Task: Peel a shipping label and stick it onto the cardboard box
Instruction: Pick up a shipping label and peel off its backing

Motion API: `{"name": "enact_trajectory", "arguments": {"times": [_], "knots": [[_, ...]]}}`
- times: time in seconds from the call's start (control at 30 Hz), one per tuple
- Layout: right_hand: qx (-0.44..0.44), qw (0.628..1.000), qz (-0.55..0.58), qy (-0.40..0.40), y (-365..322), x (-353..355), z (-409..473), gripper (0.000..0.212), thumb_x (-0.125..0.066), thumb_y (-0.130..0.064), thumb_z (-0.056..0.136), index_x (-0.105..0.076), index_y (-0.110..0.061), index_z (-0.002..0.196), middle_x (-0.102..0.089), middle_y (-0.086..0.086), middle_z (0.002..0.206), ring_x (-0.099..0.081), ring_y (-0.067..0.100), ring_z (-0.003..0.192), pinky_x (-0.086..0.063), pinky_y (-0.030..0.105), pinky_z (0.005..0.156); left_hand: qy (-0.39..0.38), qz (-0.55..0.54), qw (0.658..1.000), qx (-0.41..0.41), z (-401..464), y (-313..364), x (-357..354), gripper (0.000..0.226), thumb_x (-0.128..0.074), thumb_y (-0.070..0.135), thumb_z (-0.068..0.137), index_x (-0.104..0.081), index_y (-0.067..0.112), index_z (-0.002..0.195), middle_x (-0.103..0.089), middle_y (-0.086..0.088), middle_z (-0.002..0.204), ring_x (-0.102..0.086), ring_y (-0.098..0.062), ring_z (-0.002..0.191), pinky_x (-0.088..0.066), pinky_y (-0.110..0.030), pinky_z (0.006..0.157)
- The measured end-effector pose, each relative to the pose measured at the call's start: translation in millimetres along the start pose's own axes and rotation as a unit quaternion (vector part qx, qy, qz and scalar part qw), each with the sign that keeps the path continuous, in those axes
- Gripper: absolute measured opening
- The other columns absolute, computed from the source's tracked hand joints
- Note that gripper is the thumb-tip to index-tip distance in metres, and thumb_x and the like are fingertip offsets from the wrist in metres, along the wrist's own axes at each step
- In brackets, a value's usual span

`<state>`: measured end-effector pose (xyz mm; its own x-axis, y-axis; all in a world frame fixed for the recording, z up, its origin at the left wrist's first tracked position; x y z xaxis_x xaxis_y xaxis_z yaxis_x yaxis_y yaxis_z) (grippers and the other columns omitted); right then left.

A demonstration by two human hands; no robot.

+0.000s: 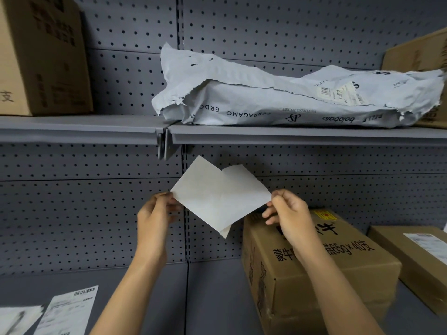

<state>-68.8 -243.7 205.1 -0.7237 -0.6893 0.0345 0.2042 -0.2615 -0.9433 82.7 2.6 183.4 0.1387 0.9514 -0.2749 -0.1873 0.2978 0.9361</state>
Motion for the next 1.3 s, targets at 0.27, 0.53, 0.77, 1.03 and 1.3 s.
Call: {"name": "enact_trajectory", "arguments": {"times": [0.27,0.53,0.77,1.03,1.3], "knots": [[0.000,1.000,0.002,0.018,0,9,-1,0.022,-0.048,-0.009,0.099,-0.063,-0.015,0.084,-0.065,-0.005,0.056,-0.059,0.021,0.063,-0.053,0.044,0.073,0.018,0.000,1.000,-0.008,10,1,14,0.022,-0.050,0.018,0.098,-0.062,0.013,0.080,-0.068,-0.010,0.096,-0.064,-0.023,0.092,-0.049,-0.035,0.080],[-0.005,0.999,0.016,0.041,1,19,-3,0.021,-0.047,-0.010,0.100,-0.062,-0.012,0.085,-0.063,0.005,0.065,-0.058,0.014,0.054,-0.053,0.036,0.066,0.029,0.002,1.000,-0.013,17,3,27,0.022,-0.049,0.019,0.098,-0.062,0.016,0.080,-0.068,-0.014,0.101,-0.065,-0.026,0.097,-0.049,-0.034,0.079],[-0.016,0.998,0.016,0.057,2,28,-3,0.019,-0.046,-0.013,0.099,-0.062,-0.010,0.088,-0.065,0.008,0.066,-0.059,0.016,0.054,-0.053,0.036,0.069,0.045,-0.006,0.999,-0.014,20,6,35,0.021,-0.048,0.019,0.096,-0.061,0.014,0.080,-0.069,-0.011,0.097,-0.066,-0.026,0.094,-0.047,-0.034,0.077],[-0.019,0.997,0.054,0.060,-1,33,-4,0.019,-0.044,-0.015,0.102,-0.060,-0.009,0.094,-0.066,0.010,0.066,-0.064,0.014,0.054,-0.057,0.031,0.066,0.062,-0.029,0.997,-0.018,25,15,52,0.019,-0.048,0.019,0.098,-0.067,0.013,0.098,-0.069,-0.007,0.099,-0.065,-0.022,0.088,-0.051,-0.034,0.083],[-0.004,0.995,0.077,0.056,-9,33,-8,0.021,-0.040,-0.014,0.103,-0.060,-0.012,0.098,-0.070,0.004,0.057,-0.067,0.020,0.059,-0.056,0.035,0.068,0.095,-0.052,0.993,-0.037,32,31,79,0.027,-0.047,0.023,0.097,-0.065,0.010,0.112,-0.069,-0.008,0.104,-0.065,-0.025,0.094,-0.051,-0.032,0.079]]}}
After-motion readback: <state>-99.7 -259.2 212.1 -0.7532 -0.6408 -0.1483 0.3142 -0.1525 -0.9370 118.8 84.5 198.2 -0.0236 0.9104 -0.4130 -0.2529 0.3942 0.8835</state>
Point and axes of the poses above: each hand's wrist, its own z-axis towards the middle knuckle, its own x-axis out of the back of the hand, y = z × x, the point moved 7 cm from there along z, towards the middle knuckle
